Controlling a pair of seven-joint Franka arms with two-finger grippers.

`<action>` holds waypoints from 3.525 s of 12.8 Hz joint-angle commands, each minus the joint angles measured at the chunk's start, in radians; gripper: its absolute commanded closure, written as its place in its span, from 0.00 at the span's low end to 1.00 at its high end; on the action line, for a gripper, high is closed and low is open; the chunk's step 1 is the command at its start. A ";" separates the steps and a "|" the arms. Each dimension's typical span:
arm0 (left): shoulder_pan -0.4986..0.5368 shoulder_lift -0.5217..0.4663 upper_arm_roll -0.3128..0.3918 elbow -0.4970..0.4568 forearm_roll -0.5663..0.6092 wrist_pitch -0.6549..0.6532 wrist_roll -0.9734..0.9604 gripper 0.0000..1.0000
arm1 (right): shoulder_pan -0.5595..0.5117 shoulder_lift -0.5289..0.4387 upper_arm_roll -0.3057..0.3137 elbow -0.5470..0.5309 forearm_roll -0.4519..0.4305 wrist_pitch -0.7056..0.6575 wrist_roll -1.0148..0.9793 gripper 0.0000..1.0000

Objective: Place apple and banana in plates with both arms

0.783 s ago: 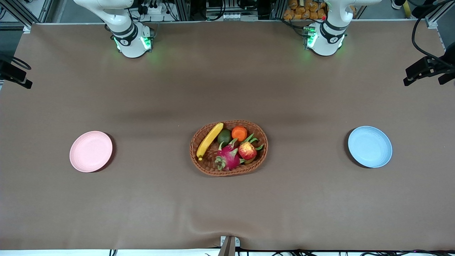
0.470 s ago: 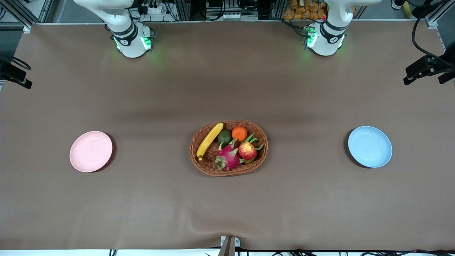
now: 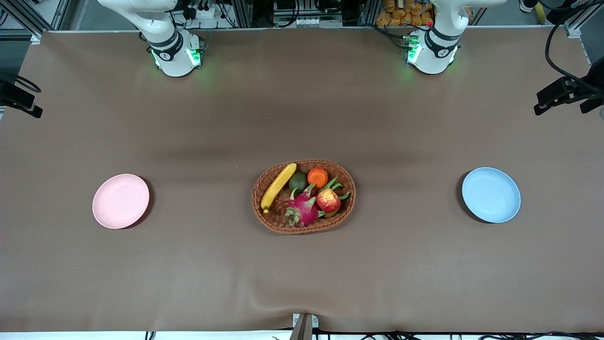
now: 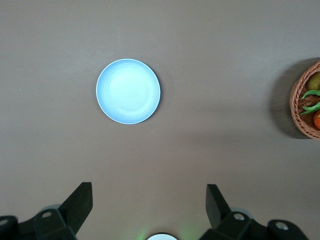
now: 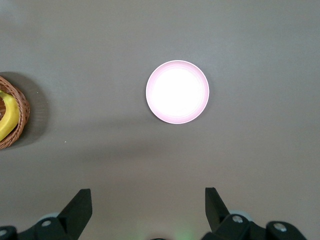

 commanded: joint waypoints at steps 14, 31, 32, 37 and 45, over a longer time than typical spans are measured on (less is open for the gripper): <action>-0.362 0.246 -0.011 0.052 0.010 0.133 -0.527 0.00 | -0.004 0.008 0.001 0.026 0.007 -0.016 0.004 0.00; -0.571 0.734 -0.023 0.174 -0.039 0.719 -1.156 0.00 | -0.004 0.009 -0.001 0.026 0.012 -0.016 0.007 0.00; -0.576 0.742 -0.023 0.174 -0.039 0.733 -1.173 0.00 | -0.004 0.011 0.001 0.026 0.012 -0.016 0.007 0.00; -0.585 0.789 -0.025 0.174 -0.076 0.829 -1.176 0.00 | -0.004 0.011 -0.001 0.026 0.013 -0.016 0.007 0.00; -0.556 0.716 -0.020 0.163 -0.078 0.726 -1.150 1.00 | -0.005 0.011 0.001 0.026 0.013 -0.016 0.007 0.00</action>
